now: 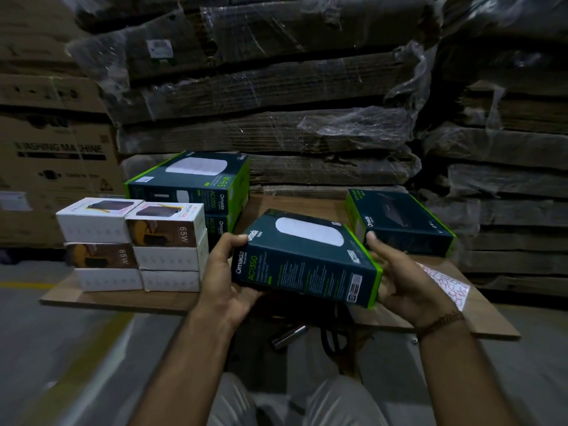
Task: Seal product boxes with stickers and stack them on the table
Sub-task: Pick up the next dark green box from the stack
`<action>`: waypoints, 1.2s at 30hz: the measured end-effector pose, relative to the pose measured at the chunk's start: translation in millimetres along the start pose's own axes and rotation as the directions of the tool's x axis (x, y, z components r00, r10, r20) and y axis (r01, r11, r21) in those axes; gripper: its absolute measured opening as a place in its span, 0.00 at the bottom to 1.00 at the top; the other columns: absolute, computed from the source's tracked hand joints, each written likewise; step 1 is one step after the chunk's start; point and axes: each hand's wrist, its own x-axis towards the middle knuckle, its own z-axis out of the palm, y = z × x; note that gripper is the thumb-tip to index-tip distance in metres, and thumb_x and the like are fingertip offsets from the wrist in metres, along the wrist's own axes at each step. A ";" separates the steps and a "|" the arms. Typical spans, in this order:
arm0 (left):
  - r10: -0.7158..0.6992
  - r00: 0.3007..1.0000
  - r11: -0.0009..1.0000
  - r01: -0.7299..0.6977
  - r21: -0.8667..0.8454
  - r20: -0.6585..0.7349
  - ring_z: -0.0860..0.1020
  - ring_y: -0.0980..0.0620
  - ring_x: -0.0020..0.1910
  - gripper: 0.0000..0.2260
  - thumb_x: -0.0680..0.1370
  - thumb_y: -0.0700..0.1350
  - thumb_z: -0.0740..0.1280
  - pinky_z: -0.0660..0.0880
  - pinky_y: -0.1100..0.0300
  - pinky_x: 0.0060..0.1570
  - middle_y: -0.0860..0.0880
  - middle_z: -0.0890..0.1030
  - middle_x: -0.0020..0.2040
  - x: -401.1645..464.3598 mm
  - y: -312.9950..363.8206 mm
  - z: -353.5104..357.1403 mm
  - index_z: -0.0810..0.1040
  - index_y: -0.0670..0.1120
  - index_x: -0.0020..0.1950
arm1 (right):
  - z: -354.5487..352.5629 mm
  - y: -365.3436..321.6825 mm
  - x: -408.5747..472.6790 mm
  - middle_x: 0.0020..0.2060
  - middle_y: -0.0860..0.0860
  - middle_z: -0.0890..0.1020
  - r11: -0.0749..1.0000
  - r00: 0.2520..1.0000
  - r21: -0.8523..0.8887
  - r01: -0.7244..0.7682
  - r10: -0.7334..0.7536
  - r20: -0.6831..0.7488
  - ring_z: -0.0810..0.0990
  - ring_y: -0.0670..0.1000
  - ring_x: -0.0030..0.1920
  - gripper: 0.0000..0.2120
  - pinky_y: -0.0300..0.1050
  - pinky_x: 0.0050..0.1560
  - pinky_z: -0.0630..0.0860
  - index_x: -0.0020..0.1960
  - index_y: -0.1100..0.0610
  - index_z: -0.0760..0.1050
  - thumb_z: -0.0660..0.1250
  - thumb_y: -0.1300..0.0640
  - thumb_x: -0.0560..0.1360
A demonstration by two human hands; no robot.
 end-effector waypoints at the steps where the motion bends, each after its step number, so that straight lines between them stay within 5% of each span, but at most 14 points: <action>1: -0.014 1.000 0.999 0.013 0.032 0.006 0.81 0.35 0.67 0.24 0.74 0.48 0.71 0.77 0.35 0.66 0.36 0.84 0.65 0.8 -0.3 -4.3 0.81 0.39 0.68 | 0.3 0.1 1.3 0.63 0.59 0.85 1.000 0.999 0.009 -0.025 0.025 0.021 0.85 0.60 0.63 0.25 0.61 0.68 0.77 0.69 0.56 0.81 0.71 0.43 0.78; 7: -0.152 0.976 0.984 0.135 0.115 0.155 0.80 0.35 0.62 0.33 0.65 0.45 0.76 0.67 0.38 0.75 0.35 0.82 0.65 3.6 13.7 -23.5 0.80 0.36 0.69 | 2.4 5.1 1.8 0.58 0.58 0.87 0.997 1.000 -0.072 -0.020 0.021 0.017 0.85 0.62 0.61 0.22 0.59 0.61 0.82 0.66 0.58 0.82 0.74 0.49 0.75; 10: -0.223 0.972 0.925 0.186 0.333 0.076 0.82 0.38 0.49 0.22 0.68 0.42 0.66 0.76 0.46 0.58 0.38 0.85 0.52 6.2 23.6 -25.4 0.82 0.36 0.59 | -3.1 8.7 3.7 0.59 0.59 0.87 0.989 0.999 -0.143 0.032 -0.028 0.031 0.85 0.63 0.62 0.31 0.60 0.66 0.80 0.69 0.61 0.80 0.80 0.50 0.68; 12: -0.254 0.967 0.850 0.217 0.479 0.013 0.84 0.42 0.41 0.18 0.69 0.43 0.68 0.79 0.51 0.46 0.41 0.86 0.47 10.3 25.4 -21.6 0.82 0.39 0.57 | -7.6 10.7 5.0 0.60 0.58 0.87 0.978 0.994 -0.182 0.098 -0.090 0.055 0.85 0.63 0.63 0.32 0.61 0.66 0.80 0.70 0.60 0.79 0.82 0.54 0.68; 14: -0.182 0.983 0.818 0.139 0.558 0.021 0.87 0.45 0.41 0.19 0.76 0.46 0.74 0.84 0.52 0.39 0.44 0.87 0.51 19.6 23.4 -14.9 0.77 0.44 0.65 | -7.6 10.5 3.8 0.61 0.57 0.86 0.970 0.988 -0.190 0.149 -0.136 0.078 0.85 0.63 0.63 0.32 0.64 0.68 0.79 0.70 0.57 0.78 0.81 0.54 0.68; 18: 0.058 0.997 0.677 -0.074 0.732 0.047 0.88 0.42 0.51 0.28 0.79 0.59 0.74 0.85 0.41 0.52 0.44 0.88 0.56 43.1 15.5 -4.3 0.74 0.44 0.71 | -11.1 5.1 4.8 0.60 0.60 0.86 0.966 0.974 -0.144 0.217 -0.203 0.104 0.86 0.63 0.58 0.33 0.57 0.55 0.86 0.71 0.60 0.76 0.79 0.60 0.67; 22: 0.121 0.991 0.693 -0.120 0.711 0.050 0.87 0.44 0.47 0.27 0.79 0.52 0.77 0.86 0.45 0.44 0.40 0.85 0.57 52.4 13.1 3.5 0.68 0.42 0.69 | -20.2 -5.6 8.4 0.60 0.61 0.86 0.940 0.962 -0.206 0.272 -0.258 0.095 0.87 0.60 0.55 0.38 0.51 0.49 0.86 0.69 0.65 0.74 0.81 0.64 0.61; 25: 0.074 0.993 0.809 -0.113 0.577 0.090 0.86 0.44 0.51 0.30 0.80 0.38 0.75 0.85 0.45 0.50 0.41 0.82 0.63 57.5 10.2 3.9 0.62 0.45 0.76 | -11.8 -11.1 15.9 0.64 0.60 0.84 0.917 0.935 -0.227 0.327 -0.349 -0.064 0.86 0.58 0.60 0.53 0.55 0.58 0.84 0.71 0.62 0.70 0.90 0.42 0.56; 27: 0.055 0.988 0.830 -0.124 0.544 0.143 0.86 0.45 0.53 0.28 0.79 0.31 0.73 0.85 0.48 0.51 0.41 0.84 0.62 61.1 7.4 2.4 0.67 0.40 0.76 | -1.3 -18.0 14.9 0.63 0.56 0.82 0.880 0.903 -0.312 0.359 -0.412 -0.123 0.85 0.54 0.60 0.50 0.54 0.61 0.82 0.71 0.59 0.66 0.84 0.35 0.61; 30: 0.047 0.980 0.848 -0.141 0.511 0.193 0.86 0.44 0.54 0.28 0.77 0.27 0.72 0.86 0.49 0.52 0.40 0.85 0.63 59.3 8.6 7.0 0.71 0.40 0.75 | 6.2 -25.1 14.8 0.64 0.47 0.79 0.794 0.852 -0.454 0.403 -0.507 -0.130 0.83 0.49 0.61 0.41 0.54 0.64 0.80 0.74 0.50 0.60 0.80 0.41 0.71; 36: 0.162 0.950 0.810 -0.282 0.514 0.266 0.86 0.44 0.52 0.27 0.76 0.30 0.75 0.85 0.51 0.51 0.38 0.85 0.61 64.6 28.4 28.4 0.73 0.41 0.73 | 15.7 -36.4 19.2 0.68 0.44 0.80 0.702 0.753 -0.453 0.549 -0.651 -0.095 0.83 0.45 0.63 0.44 0.57 0.67 0.80 0.80 0.49 0.61 0.81 0.44 0.72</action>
